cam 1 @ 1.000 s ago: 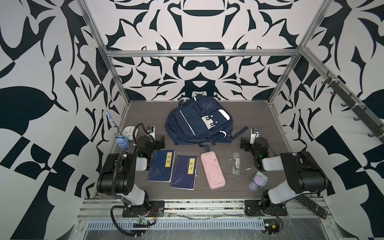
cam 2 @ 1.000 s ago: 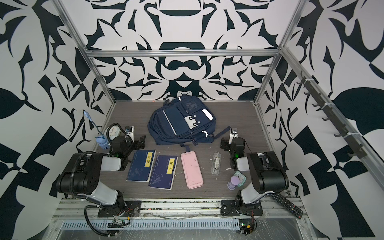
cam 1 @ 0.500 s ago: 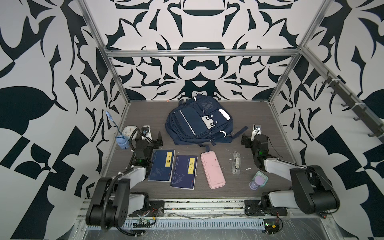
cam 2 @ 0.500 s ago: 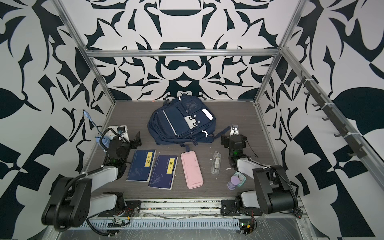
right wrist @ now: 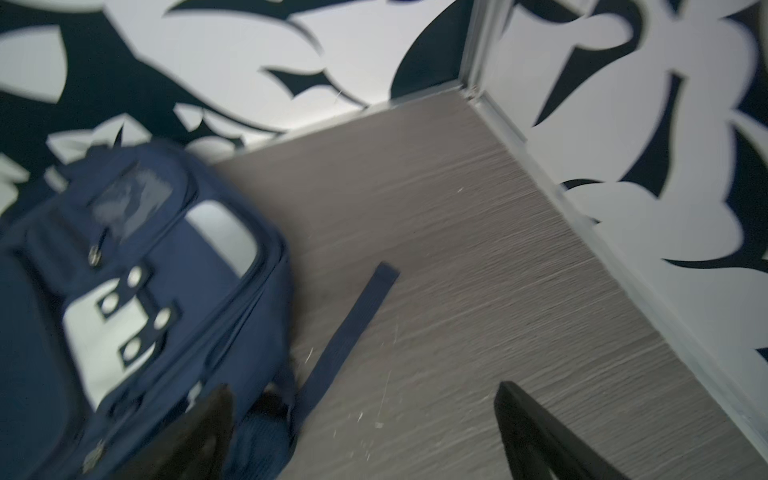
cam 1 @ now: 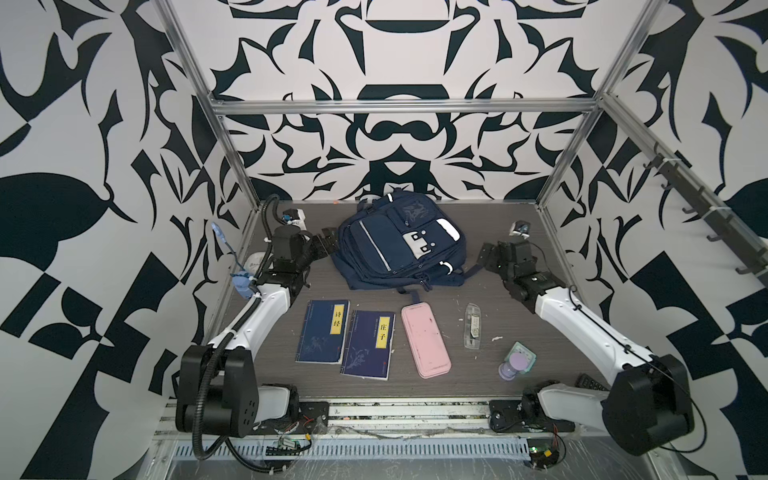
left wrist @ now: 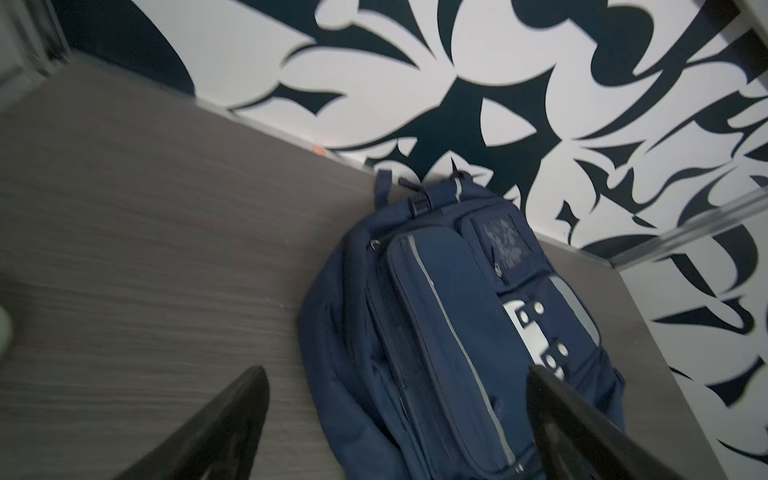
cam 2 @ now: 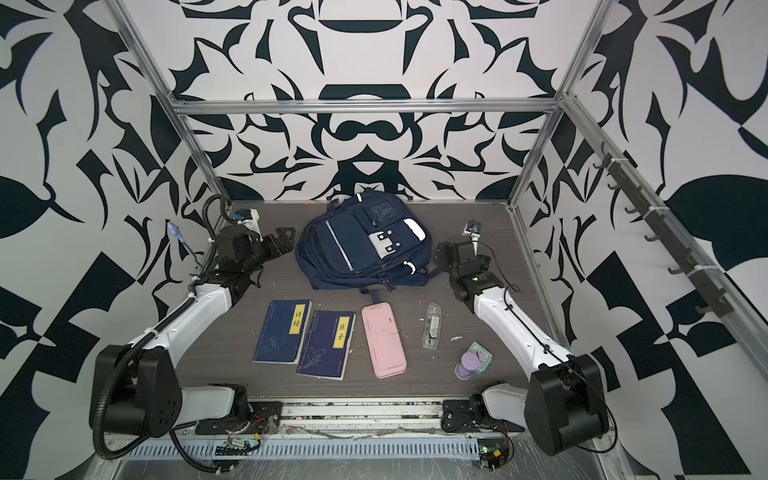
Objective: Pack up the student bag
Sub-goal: 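Reach both grippers toward the navy backpack's near side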
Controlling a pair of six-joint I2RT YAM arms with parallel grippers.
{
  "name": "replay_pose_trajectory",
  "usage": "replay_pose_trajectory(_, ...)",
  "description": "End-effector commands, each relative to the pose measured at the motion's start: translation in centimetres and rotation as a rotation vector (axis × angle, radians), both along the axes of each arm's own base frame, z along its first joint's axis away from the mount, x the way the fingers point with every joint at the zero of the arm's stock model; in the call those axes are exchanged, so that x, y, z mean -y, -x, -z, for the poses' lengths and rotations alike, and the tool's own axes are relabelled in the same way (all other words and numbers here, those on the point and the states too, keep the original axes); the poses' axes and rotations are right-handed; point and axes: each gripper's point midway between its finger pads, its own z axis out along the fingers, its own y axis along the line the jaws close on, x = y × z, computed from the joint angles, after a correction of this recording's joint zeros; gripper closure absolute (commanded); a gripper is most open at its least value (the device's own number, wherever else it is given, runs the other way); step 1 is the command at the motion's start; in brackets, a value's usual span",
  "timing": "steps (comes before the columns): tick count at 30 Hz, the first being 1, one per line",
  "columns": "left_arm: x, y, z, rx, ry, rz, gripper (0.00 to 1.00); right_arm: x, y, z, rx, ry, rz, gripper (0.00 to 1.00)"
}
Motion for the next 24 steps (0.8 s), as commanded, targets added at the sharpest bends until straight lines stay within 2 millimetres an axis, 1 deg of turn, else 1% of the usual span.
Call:
replay_pose_trajectory(1, 4.1, 1.9, 2.3, -0.185, 0.116, 0.131, 0.01, -4.1, 0.7, 0.3, -0.070, 0.022, -0.149, 0.00)
replay_pose_trajectory(4, 6.5, 2.3, 3.5, -0.254, 0.154, 0.186, 0.00, -7.6, 1.1, 1.4, -0.114, -0.015, -0.267, 0.01)
replay_pose_trajectory(6, 7.9, 2.8, 4.3, -0.297, 0.184, 0.206, 0.06, -9.7, 1.5, 1.9, -0.127, -0.036, -0.331, 0.03)
replay_pose_trajectory(8, 9.0, 3.1, 5.1, -0.327, 0.194, 0.209, 0.10, -11.1, 1.7, 2.4, -0.137, -0.058, -0.375, 0.05)
replay_pose_trajectory(9, 9.6, 3.3, 5.6, -0.350, 0.204, 0.208, 0.13, -12.1, 1.9, 2.6, -0.149, -0.086, -0.412, 0.06)
replay_pose_trajectory(11, 10.7, 3.6, 6.2, -0.388, 0.242, 0.223, 0.16, -13.3, 2.1, 3.0, -0.166, -0.116, -0.439, 0.07)
replay_pose_trajectory(12, 11.2, 3.7, 6.4, -0.402, 0.266, 0.234, 0.20, -13.8, 2.1, 3.3, -0.178, -0.131, -0.451, 0.08)
replay_pose_trajectory(17, 13.1, 4.0, 7.1, -0.432, 0.347, 0.257, 0.23, -15.3, 2.4, 4.3, -0.213, -0.157, -0.489, 0.10)
replay_pose_trajectory(18, 13.6, 4.0, 7.2, -0.435, 0.358, 0.264, 0.24, -16.0, 2.5, 5.2, -0.237, -0.158, -0.509, 0.14)
replay_pose_trajectory(19, 14.4, 4.1, 7.3, -0.446, 0.379, 0.282, 0.24, -16.4, 2.6, 5.7, -0.255, -0.158, -0.520, 0.18)
replay_pose_trajectory(21, 15.3, 4.1, 7.5, -0.460, 0.394, 0.301, 0.24, -16.8, 2.6, 6.2, -0.266, -0.161, -0.530, 0.24)
replay_pose_trajectory(24, 15.9, 3.9, 8.0, -0.476, 0.401, 0.304, 0.26, -17.3, 2.7, 6.6, -0.277, -0.165, -0.544, 0.32)
